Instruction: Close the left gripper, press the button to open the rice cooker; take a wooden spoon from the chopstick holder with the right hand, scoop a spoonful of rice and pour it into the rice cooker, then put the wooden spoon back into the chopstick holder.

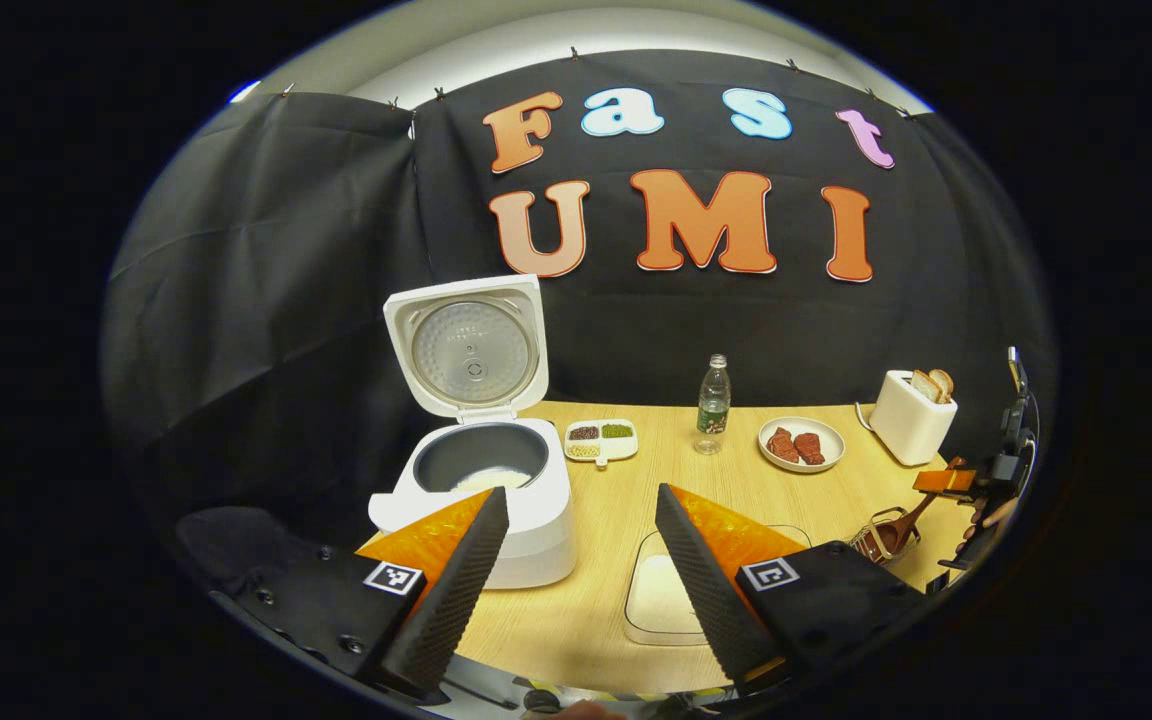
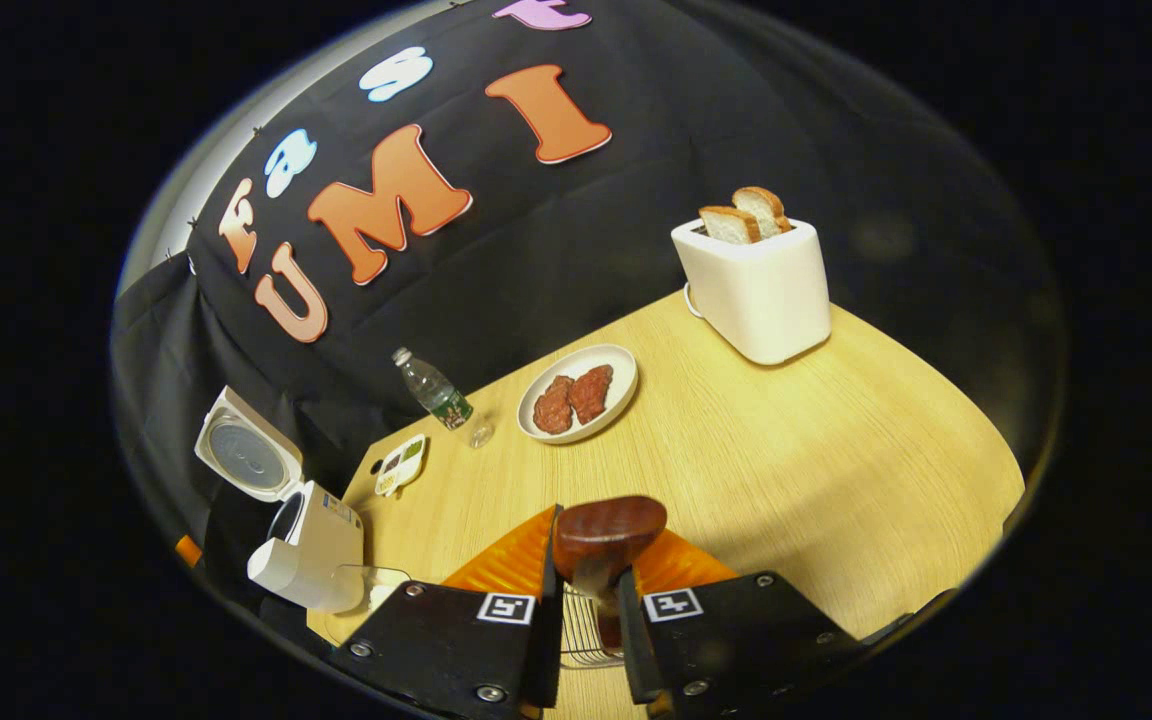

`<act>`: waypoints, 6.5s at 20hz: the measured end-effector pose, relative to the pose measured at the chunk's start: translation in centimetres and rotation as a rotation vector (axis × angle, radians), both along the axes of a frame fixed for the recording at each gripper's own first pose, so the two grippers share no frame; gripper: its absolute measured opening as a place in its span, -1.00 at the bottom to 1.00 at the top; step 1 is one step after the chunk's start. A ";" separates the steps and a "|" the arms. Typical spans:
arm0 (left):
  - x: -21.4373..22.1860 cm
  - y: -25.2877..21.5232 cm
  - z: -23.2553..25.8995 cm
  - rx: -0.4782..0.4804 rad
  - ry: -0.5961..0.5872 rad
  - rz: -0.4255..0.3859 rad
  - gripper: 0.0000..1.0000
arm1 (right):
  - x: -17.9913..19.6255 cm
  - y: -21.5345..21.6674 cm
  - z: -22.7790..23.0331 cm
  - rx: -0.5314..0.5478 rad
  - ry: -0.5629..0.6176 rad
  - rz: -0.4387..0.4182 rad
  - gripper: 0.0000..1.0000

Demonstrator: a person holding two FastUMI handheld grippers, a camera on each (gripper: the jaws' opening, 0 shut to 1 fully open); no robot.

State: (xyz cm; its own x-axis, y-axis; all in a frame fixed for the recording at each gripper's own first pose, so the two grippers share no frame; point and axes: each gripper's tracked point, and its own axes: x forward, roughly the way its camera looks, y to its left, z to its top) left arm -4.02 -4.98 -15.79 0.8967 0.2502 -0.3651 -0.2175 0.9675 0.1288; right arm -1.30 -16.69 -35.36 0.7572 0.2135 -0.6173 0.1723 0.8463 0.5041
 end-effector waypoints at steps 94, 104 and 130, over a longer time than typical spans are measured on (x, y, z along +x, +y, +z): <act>12.7 13.6 -3.0 -0.193 0.265 0.050 0.97 | 2.2 21.0 30.4 -0.405 -0.604 0.183 0.75; 8.8 7.0 7.5 -0.158 -0.129 -0.149 0.94 | 2.5 22.9 29.8 -0.379 -0.639 0.230 0.75; 4.9 5.0 12.6 -0.010 -0.407 -0.196 0.96 | 0.8 21.8 31.6 -0.365 -0.756 0.220 0.75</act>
